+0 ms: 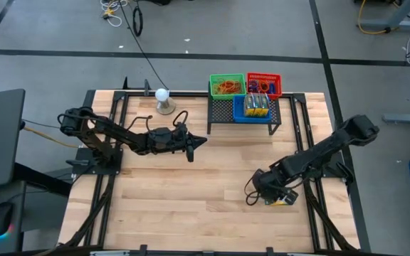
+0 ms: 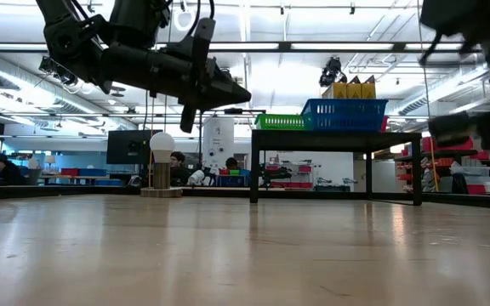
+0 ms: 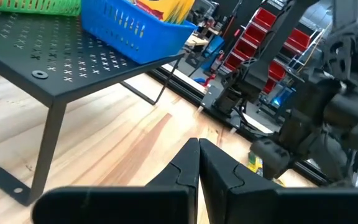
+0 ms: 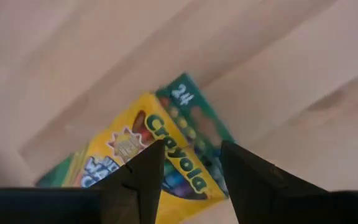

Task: Pick & Place Office Desk Supplies
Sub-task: Put the yellow crayon box into the blue bin

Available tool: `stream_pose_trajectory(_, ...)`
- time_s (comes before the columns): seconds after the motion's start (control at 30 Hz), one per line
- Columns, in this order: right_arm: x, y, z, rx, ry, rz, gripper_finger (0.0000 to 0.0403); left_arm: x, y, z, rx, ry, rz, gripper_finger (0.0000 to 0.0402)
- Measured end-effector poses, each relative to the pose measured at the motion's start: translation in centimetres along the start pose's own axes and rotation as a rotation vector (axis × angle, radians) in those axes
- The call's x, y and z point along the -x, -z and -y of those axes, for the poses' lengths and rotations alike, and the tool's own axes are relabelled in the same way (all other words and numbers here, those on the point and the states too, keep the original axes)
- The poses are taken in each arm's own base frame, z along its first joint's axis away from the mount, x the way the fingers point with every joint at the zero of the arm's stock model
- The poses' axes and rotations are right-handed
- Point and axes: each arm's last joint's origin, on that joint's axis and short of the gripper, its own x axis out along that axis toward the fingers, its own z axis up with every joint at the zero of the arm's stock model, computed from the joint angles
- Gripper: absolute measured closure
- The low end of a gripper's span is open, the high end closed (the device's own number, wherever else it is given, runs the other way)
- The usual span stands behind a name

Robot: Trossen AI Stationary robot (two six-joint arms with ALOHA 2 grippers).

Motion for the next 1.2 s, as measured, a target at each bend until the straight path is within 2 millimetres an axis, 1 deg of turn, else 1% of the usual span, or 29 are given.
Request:
stream_pose_trajectory(0.1,-1.4,0.1,0.4,0.057,-0.022,-0.062,0.0236,0.0,0.1,-0.1,-0.001,-0.004,-0.01,0.0391)
stream_pose_trajectory(0.17,-1.9,0.0,0.6,0.076,-0.033,-0.083,0.0239,0.0,0.1,0.0,0.005,-0.003,-0.011,0.0391)
stream_pose_trajectory(0.23,-2.2,0.0,0.7,0.079,-0.037,-0.1,0.0251,0.0,0.1,-0.1,0.01,-0.004,-0.013,0.039)
stream_pose_trajectory(0.33,-2.2,0.1,0.8,0.057,-0.045,-0.099,0.029,0.0,0.2,-0.1,0.009,-0.007,-0.018,0.039)
stream_pose_trajectory(0.5,-1.9,0.5,1.1,-0.072,-0.056,-0.108,0.0383,0.0,0.2,-0.1,0.009,-0.007,-0.018,0.039)
stream_pose_trajectory(0.53,-1.8,0.4,1.2,-0.101,-0.052,-0.107,0.0391,0.0,0.2,-0.1,0.009,-0.007,-0.017,0.039)
stream_pose_trajectory(0.6,-1.5,0.3,1.5,-0.171,-0.032,-0.091,0.0388,0.0,0.2,-0.1,0.012,-0.007,-0.017,0.039)
stream_pose_trajectory(0.7,-0.5,0.3,1.9,-0.317,0.0,-0.045,0.0382,0.0,0.1,-0.1,0.013,-0.006,-0.016,0.039)
stream_pose_trajectory(0.87,1.7,0.9,2.6,-0.657,0.087,0.052,0.0396,0.0,0.1,-0.1,0.03,-0.007,-0.015,0.039)
stream_pose_trajectory(1.0,3.2,0.8,3.0,-0.992,0.142,0.198,0.0391,0.0,0.1,-0.1,0.033,-0.007,-0.016,0.039)
stream_pose_trajectory(1.13,4.1,0.2,3.0,-1.272,0.229,0.353,0.0396,0.0,0.1,-0.1,0.037,-0.003,-0.018,0.039)
stream_pose_trajectory(1.2,4.7,-0.3,2.9,-1.387,0.291,0.423,0.0396,-0.1,0.1,-0.2,0.06,0.028,-0.037,0.0391)
